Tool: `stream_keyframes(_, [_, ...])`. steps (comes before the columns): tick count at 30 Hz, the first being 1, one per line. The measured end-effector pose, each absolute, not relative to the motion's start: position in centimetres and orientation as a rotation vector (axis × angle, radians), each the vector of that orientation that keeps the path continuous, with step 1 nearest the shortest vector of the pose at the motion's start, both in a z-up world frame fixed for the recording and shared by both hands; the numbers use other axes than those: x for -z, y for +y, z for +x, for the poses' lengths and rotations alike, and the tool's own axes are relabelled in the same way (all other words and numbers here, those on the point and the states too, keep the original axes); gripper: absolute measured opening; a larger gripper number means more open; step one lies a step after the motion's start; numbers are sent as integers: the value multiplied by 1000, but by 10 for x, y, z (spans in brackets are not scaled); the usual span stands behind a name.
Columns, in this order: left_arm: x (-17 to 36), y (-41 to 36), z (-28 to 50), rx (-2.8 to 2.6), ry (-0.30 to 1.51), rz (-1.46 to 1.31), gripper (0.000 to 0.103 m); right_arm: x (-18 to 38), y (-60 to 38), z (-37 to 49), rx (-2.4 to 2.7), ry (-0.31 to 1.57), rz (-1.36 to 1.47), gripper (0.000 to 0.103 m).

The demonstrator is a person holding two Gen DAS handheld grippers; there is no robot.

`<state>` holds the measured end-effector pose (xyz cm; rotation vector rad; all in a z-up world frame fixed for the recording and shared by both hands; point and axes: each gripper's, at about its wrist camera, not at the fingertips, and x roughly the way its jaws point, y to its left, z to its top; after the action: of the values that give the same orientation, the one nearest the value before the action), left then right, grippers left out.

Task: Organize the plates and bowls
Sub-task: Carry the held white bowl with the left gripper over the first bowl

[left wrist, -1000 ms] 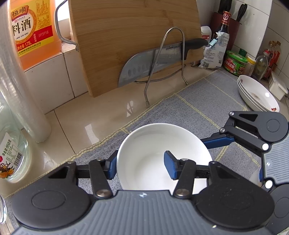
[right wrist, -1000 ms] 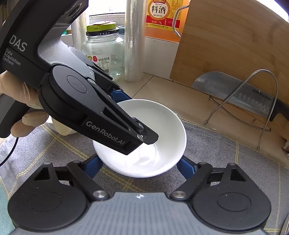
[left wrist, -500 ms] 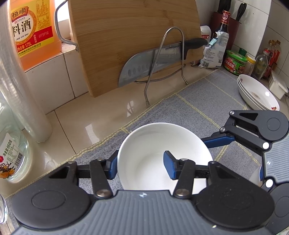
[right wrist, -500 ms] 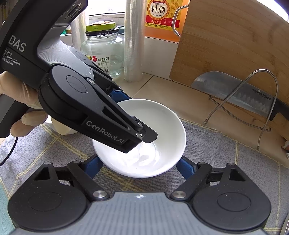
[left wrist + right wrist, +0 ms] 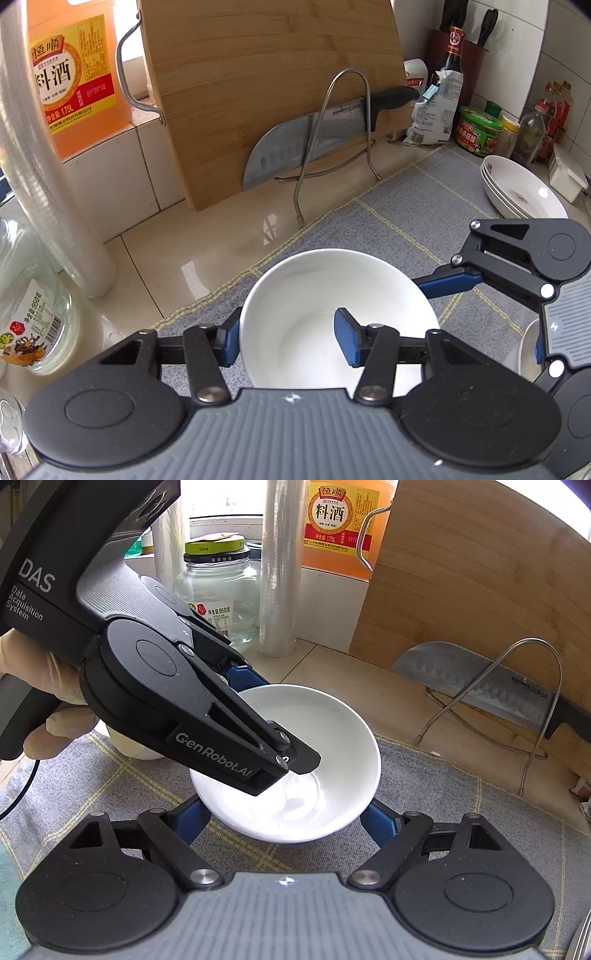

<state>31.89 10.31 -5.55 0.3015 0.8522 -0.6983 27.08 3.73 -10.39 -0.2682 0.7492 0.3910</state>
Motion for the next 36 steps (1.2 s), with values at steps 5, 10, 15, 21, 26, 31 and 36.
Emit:
stream_keyframes(5, [47,102,312,698,837,308,50,96,35,263,-396,734,-273,90])
stream_keyframes(10, [39,99,302,699,821,313,51,89,32,253,-397,717,-279,90])
stream_keyframes(15, [31,94,289,700,806,322,51,81,28,240,-399,701,-286,90])
stream_keyframes(21, [24,88,274,709,797,330,51,75,22,224,-395,688,-286,90])
stream_keyframes(26, [19,81,260,722,786,336,51,71,15,210,-388,682,-287,90])
stream_keyframes(31, [16,72,246,739,780,347,51,69,9,196,-375,677,-288,90])
stream_keyframes(36, [13,60,231,759,772,358,51,67,-1,180,-359,674,-281,90])
